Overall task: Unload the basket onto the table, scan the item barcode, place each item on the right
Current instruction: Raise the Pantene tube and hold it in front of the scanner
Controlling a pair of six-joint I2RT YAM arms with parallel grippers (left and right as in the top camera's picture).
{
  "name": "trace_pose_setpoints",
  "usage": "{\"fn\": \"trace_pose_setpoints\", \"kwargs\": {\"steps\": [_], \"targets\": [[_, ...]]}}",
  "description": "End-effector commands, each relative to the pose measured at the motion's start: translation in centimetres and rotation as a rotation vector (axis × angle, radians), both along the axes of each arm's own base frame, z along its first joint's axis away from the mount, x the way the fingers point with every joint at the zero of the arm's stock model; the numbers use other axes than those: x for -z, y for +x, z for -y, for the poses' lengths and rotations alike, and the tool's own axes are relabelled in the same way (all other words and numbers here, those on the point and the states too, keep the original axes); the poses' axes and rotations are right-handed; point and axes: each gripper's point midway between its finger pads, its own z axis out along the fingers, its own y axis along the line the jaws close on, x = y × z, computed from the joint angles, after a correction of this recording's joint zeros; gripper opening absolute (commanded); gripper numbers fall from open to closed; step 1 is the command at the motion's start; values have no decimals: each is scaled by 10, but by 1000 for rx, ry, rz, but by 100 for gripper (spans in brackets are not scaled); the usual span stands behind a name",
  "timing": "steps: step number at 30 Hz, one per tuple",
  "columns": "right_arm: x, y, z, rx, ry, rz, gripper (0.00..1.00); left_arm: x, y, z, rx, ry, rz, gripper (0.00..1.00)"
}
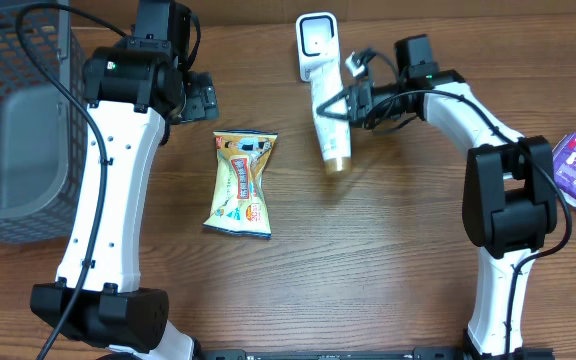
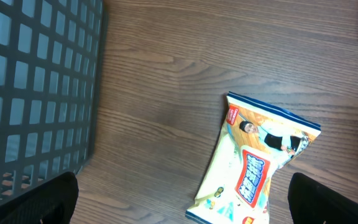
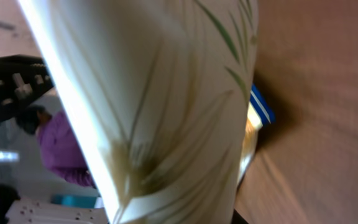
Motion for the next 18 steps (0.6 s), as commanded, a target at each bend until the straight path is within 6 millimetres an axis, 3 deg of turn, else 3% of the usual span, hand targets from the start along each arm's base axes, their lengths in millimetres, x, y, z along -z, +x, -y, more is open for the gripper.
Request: {"fn": "trace_pose_setpoints", "kwargs": {"steps": [1, 10, 18], "targets": [[-51, 8, -1, -67, 153, 159, 4, 0, 0, -1, 15, 4, -5, 100], [-89, 16, -3, -58, 180, 248, 4, 0, 0, -1, 15, 4, -5, 100], [-91, 16, -2, -52, 179, 198, 4, 0, 0, -1, 15, 4, -5, 100]]}}
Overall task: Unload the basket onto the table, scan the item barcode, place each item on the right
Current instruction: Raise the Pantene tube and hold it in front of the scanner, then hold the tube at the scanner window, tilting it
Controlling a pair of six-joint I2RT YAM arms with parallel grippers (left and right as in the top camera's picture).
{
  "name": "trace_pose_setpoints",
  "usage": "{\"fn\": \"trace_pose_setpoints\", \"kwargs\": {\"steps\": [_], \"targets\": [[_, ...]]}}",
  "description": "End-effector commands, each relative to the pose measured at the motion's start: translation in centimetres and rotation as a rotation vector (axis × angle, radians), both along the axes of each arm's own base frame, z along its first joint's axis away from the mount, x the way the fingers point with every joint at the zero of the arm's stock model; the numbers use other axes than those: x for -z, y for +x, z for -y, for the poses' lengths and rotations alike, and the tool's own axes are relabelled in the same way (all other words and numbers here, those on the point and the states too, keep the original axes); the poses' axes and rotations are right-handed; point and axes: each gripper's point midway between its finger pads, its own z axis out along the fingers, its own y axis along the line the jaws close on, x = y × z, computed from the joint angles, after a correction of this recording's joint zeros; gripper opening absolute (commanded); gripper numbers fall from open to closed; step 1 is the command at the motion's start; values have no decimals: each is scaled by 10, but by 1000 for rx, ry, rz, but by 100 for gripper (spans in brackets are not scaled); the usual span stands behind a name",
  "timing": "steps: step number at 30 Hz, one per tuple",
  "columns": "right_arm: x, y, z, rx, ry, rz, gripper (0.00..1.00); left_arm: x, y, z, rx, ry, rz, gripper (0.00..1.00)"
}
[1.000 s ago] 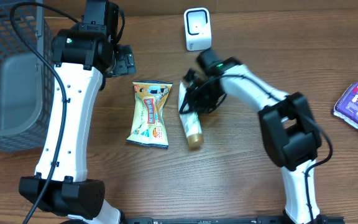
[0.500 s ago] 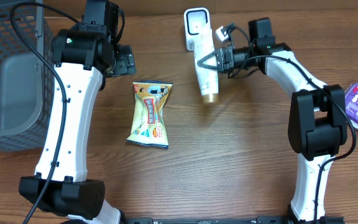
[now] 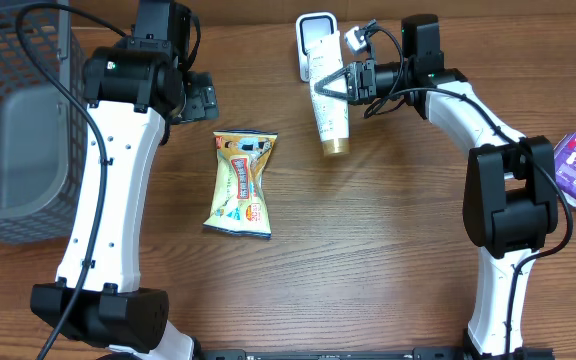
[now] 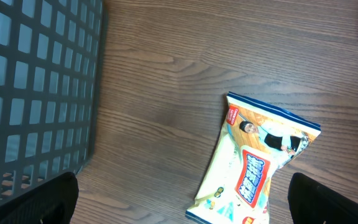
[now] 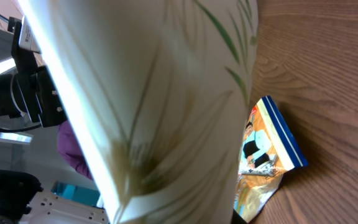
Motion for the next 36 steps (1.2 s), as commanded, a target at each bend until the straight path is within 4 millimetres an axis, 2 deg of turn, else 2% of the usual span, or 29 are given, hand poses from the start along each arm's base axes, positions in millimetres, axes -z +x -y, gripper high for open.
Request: {"fn": "trace_pose_setpoints", "kwargs": {"steps": [1, 3, 5, 8, 10, 13, 15, 17, 21, 24, 25, 27, 32, 36], "targets": [[-50, -10, 1, -40, 45, 66, 4, 0, 0, -1, 15, 4, -5, 100], [-57, -10, 0, -42, 52, 109, 4, 0, 0, -1, 15, 4, -5, 100], [-71, -3, -2, -7, 52, 230, 4, 0, 0, -1, 15, 4, -5, 100], [-87, 23, -1, 135, 16, 378, 4, 0, 0, -1, 15, 4, -5, 100], [-96, 49, 5, 287, -36, 485, 4, 0, 0, -1, 15, 4, -5, 100], [-96, 84, 17, 508, -164, 587, 4, 0, 0, -1, 15, 4, -5, 100], [-89, 107, 29, 666, -304, 663, 4, 0, 0, -1, 15, 4, -5, 100], [-81, 121, 38, 779, -464, 749, 4, 0, 0, -1, 15, 4, -5, 100], [-79, 133, 51, 919, -873, 1017, 4, 0, 0, -1, 15, 4, -5, 100], [-87, 128, 40, 882, -1156, 1284, 4, 0, 0, -1, 15, 4, -5, 100], [-90, 126, 29, 834, -1208, 1388, 4, 0, 0, -1, 15, 4, -5, 100], [-98, 126, 20, 822, -1218, 1477, 4, 0, 0, -1, 15, 4, -5, 100], [-116, 135, 16, 902, -1191, 1604, 4, 0, 0, -1, 15, 4, -5, 100], [-103, 146, 11, 897, -1224, 1709, 4, 0, 0, -1, 15, 4, -5, 100]]}}
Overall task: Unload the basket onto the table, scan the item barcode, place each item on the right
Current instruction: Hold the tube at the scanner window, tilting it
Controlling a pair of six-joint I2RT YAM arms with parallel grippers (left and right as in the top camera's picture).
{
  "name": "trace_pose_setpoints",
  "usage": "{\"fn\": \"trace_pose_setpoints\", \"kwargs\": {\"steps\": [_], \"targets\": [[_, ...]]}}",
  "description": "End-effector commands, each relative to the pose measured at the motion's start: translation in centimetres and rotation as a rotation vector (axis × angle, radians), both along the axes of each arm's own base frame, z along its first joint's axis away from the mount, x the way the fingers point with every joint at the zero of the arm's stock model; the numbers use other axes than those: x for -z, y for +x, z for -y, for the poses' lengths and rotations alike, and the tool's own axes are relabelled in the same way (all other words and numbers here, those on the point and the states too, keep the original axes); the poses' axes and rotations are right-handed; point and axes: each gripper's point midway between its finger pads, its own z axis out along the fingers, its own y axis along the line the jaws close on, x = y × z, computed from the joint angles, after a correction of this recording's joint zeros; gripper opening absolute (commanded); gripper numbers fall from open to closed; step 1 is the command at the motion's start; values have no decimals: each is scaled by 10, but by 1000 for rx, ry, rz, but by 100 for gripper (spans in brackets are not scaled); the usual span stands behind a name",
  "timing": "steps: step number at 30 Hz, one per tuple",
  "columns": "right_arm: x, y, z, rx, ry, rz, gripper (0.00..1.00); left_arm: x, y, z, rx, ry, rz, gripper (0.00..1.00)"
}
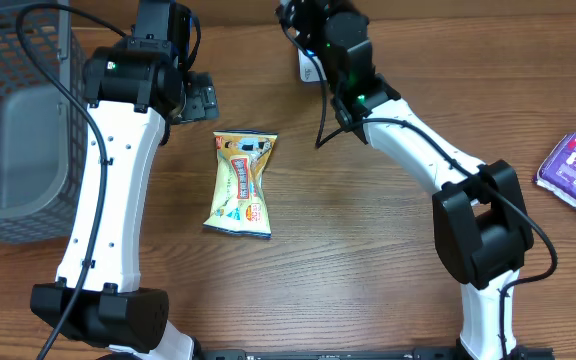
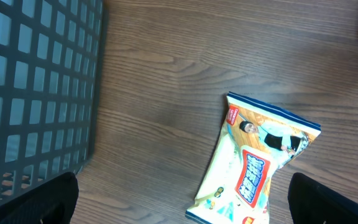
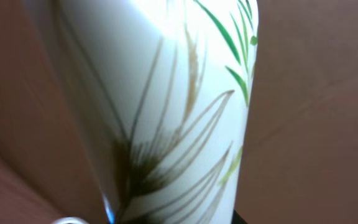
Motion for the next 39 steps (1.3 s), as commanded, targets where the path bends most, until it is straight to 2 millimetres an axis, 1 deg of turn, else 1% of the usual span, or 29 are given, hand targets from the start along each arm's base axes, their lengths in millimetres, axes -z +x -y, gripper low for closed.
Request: {"fn": "trace_pose_setpoints", "kwargs": {"steps": [1, 4, 5, 9, 12, 16, 19, 24, 26, 29, 30, 36, 39], "targets": [[10, 18, 11, 63, -147, 77, 4, 0, 0, -1, 15, 4, -5, 100], [36, 22, -5, -11, -201, 77, 4, 0, 0, -1, 15, 4, -5, 100], [40, 22, -8, -27, -201, 79, 4, 0, 0, -1, 15, 4, -5, 100], [50, 25, -13, -51, -195, 96, 4, 0, 0, -1, 15, 4, -5, 100], [52, 27, -11, -58, -206, 96, 4, 0, 0, -1, 15, 4, -5, 100], [60, 26, -17, -113, -304, 115, 4, 0, 0, -1, 15, 4, -5, 100], [74, 25, -25, -159, -386, 124, 4, 0, 0, -1, 15, 4, -5, 100], [95, 30, -24, -171, -467, 123, 4, 0, 0, -1, 15, 4, -5, 100], [97, 31, -26, -183, -492, 135, 4, 0, 0, -1, 15, 4, -5, 100], [94, 34, -30, -193, -486, 152, 4, 0, 0, -1, 15, 4, -5, 100], [91, 37, -31, -188, -483, 165, 4, 0, 0, -1, 15, 4, -5, 100], [87, 53, -39, -175, -497, 205, 4, 0, 0, -1, 15, 4, -5, 100], [92, 59, -42, -188, -504, 170, 4, 0, 0, -1, 15, 4, -5, 100]]}}
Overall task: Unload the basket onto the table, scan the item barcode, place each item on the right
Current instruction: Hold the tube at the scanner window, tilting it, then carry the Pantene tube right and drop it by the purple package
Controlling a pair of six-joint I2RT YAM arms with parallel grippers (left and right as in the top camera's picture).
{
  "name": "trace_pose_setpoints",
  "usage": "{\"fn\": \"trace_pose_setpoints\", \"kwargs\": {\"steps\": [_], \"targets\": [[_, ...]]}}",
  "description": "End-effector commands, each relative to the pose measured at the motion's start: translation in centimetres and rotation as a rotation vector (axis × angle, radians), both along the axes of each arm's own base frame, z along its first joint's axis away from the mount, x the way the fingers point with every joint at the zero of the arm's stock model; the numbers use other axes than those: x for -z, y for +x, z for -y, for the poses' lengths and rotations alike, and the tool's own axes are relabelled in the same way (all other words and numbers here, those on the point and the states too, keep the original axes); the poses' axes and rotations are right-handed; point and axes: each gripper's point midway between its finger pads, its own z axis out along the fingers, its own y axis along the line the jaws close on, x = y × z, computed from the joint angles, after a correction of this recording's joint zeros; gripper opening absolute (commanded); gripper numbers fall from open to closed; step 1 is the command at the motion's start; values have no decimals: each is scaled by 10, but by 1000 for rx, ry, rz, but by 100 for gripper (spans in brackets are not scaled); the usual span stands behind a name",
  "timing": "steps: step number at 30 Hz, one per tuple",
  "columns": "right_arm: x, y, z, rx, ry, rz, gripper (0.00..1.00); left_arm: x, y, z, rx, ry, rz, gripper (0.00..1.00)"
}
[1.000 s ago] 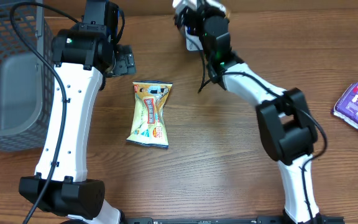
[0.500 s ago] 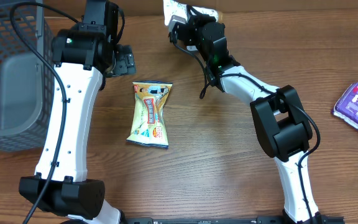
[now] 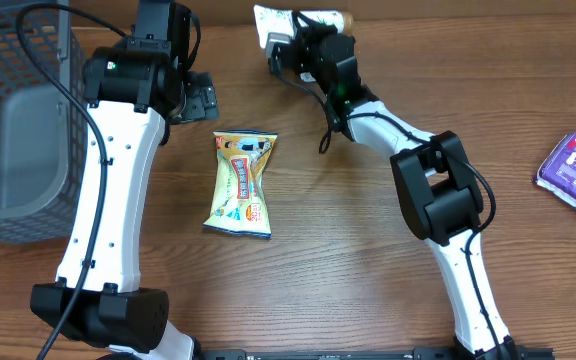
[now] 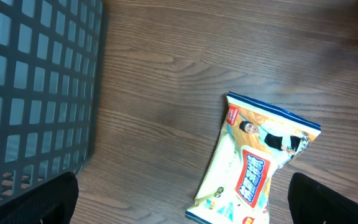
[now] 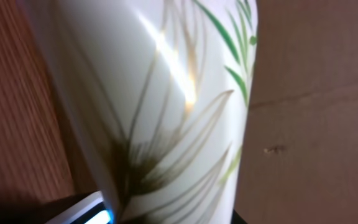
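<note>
My right gripper (image 3: 314, 46) is shut on a white tube (image 3: 286, 24) with green leaf print and a gold cap (image 3: 343, 17). It holds the tube crosswise at the table's far edge, cap to the right. In the right wrist view the tube (image 5: 166, 106) fills the frame. A white scanner edge with a blue glow (image 5: 82, 213) shows just under it. From overhead the scanner is hidden beneath the gripper. My left gripper (image 4: 182, 208) hangs open above a yellow snack packet (image 4: 260, 162).
A grey mesh basket (image 3: 13, 120) stands at the left edge. The snack packet (image 3: 243, 183) lies left of centre. A purple packet lies at the far right edge. The left arm (image 3: 118, 150) stretches from the front edge to the far left.
The right wrist has turned, so the tube now lies crosswise with its cap to the right. The scanner's blue glow now shows under the tube. The left arm has not moved.
The right gripper first held the tube low at the table, just below the white scanner. Then the tube was raised against the scanner's head. Later the arm had reached over the scanner and covered it, and now the tube sits crosswise above the glowing scanner.
</note>
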Motion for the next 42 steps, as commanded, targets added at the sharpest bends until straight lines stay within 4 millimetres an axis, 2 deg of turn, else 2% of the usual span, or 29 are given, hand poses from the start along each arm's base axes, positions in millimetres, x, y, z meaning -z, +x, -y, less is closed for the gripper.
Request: {"fn": "trace_pose_setpoints", "kwargs": {"steps": [1, 8, 16, 18, 23, 26, 27, 31, 34, 35, 37, 38, 39, 40, 42], "targets": [[-37, 8, -4, -8, 16, 53, 4, 0, 0, -1, 15, 4, -5, 100], [-13, 6, -7, -25, -22, -33, 4, 0, 0, -1, 15, 4, -5, 100], [-15, 6, -6, -15, -24, -25, 4, 0, 0, -1, 15, 4, -5, 100], [-19, 8, -4, 10, -27, -8, 4, 0, 0, -1, 15, 4, -5, 100], [-64, 12, 25, 172, -55, 61, 4, 0, 0, -1, 15, 4, -5, 100], [-86, 13, 61, 357, -59, 62, 4, 0, 0, -1, 15, 4, -5, 100], [-94, 11, 79, 457, -49, 58, 4, 0, 0, -1, 15, 4, -5, 100], [-104, -4, 119, 676, 130, -32, 4, 0, 0, -1, 15, 4, -5, 100], [-107, -25, 169, 931, 295, -67, 4, 0, 0, -1, 15, 4, -5, 100], [-105, -37, 202, 1089, 402, -42, 4, 0, 0, -1, 15, 4, -5, 100], [-95, -54, 245, 1281, 491, 1, 4, 0, 0, -1, 15, 4, -5, 100], [-82, -66, 271, 1382, 515, 5, 4, 0, 0, -1, 15, 4, -5, 100], [-69, -75, 288, 1436, 512, -26, 4, 0, 0, -1, 15, 4, -5, 100], [-41, -96, 320, 1539, 517, -104, 4, 0, 0, -1, 15, 4, -5, 100], [-17, -128, 365, 1695, 567, -157, 4, 0, 0, -1, 15, 4, -5, 100]]}}
